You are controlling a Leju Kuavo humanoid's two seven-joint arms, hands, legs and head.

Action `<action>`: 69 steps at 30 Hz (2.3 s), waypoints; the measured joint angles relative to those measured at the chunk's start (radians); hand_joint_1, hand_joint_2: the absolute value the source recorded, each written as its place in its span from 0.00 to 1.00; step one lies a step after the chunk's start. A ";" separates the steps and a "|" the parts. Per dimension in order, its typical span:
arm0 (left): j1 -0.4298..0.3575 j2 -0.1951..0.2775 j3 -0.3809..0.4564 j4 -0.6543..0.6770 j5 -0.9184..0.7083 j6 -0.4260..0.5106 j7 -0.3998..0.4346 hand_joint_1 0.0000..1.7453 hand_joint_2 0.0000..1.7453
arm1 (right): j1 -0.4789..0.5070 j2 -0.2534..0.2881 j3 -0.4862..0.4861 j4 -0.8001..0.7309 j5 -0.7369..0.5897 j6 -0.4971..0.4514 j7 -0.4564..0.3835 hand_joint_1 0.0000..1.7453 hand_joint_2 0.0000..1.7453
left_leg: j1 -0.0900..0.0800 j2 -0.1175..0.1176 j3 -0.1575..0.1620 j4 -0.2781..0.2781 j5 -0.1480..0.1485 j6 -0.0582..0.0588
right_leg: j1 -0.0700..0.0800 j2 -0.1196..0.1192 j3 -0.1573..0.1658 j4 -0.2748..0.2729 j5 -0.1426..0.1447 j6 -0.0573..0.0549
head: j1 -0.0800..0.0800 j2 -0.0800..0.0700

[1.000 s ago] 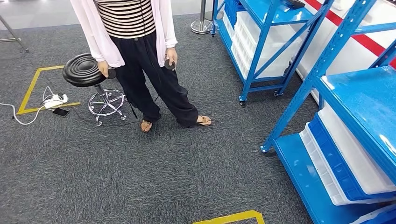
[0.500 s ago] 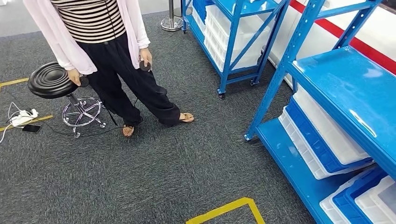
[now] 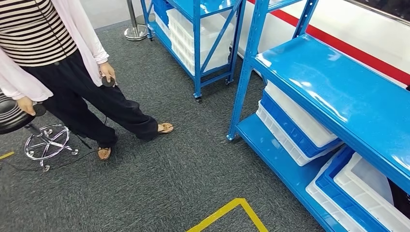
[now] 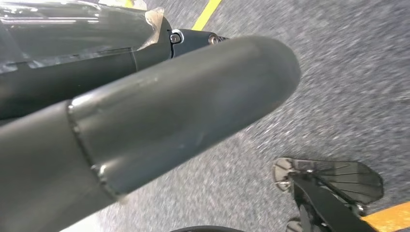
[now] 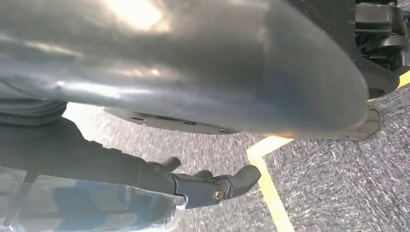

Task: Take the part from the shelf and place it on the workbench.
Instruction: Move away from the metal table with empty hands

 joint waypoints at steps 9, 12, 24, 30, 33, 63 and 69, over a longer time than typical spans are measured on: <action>0.000 0.001 0.000 0.000 -0.010 0.013 -0.025 0.00 0.00 | 0.005 0.001 -0.033 0.000 -0.040 -0.045 -0.046 0.00 0.00 | -0.016 0.058 0.016 -0.061 0.027 0.053 | 0.000 -0.070 -0.123 0.213 -0.107 0.021 | 0.009 0.000; 0.000 0.006 0.003 0.000 0.016 0.049 -0.066 0.00 0.00 | 0.009 0.001 -0.050 0.000 -0.056 -0.063 -0.072 0.00 0.00 | -0.020 0.095 0.013 -0.060 0.026 0.054 | -0.001 -0.079 -0.145 0.272 -0.124 0.033 | 0.009 0.000; -0.015 0.090 0.030 -0.007 0.044 0.089 -0.147 0.00 0.00 | -0.024 -0.034 -0.149 -0.003 -0.148 -0.169 -0.262 0.00 0.00 | -0.011 0.053 -0.024 0.098 -0.087 0.000 | -0.002 -0.091 0.022 -0.024 -0.003 -0.016 | 0.001 0.000; -0.014 0.138 0.046 -0.010 0.047 0.090 -0.190 0.00 0.00 | -0.076 -0.129 -0.224 -0.022 -0.186 -0.252 -0.368 0.00 0.00 | -0.003 0.010 -0.006 0.011 0.009 -0.005 | 0.000 -0.005 0.025 -0.014 -0.007 -0.009 | 0.000 0.000; -0.016 0.150 0.050 -0.013 0.049 0.091 -0.196 0.00 0.00 | -0.093 -0.163 -0.253 -0.031 -0.195 -0.263 -0.385 0.00 0.00 | -0.007 -0.010 0.021 -0.060 0.026 0.007 | 0.005 0.023 0.006 -0.009 -0.008 0.008 | 0.001 0.000; -0.018 0.144 0.077 -0.016 0.055 0.087 -0.171 0.00 0.00 | -0.074 -0.197 -0.344 -0.031 -0.212 -0.302 -0.286 0.00 0.00 | -0.007 -0.030 0.015 -0.067 0.034 0.007 | 0.001 0.029 -0.004 -0.008 0.002 0.002 | 0.003 0.000; -0.027 0.135 0.077 -0.016 0.050 0.088 -0.156 0.00 0.00 | -0.067 -0.200 -0.360 -0.029 -0.219 -0.302 -0.276 0.00 0.00 | -0.012 0.037 0.030 -0.093 0.044 0.045 | -0.001 -0.054 -0.081 0.121 -0.065 0.022 | 0.008 0.000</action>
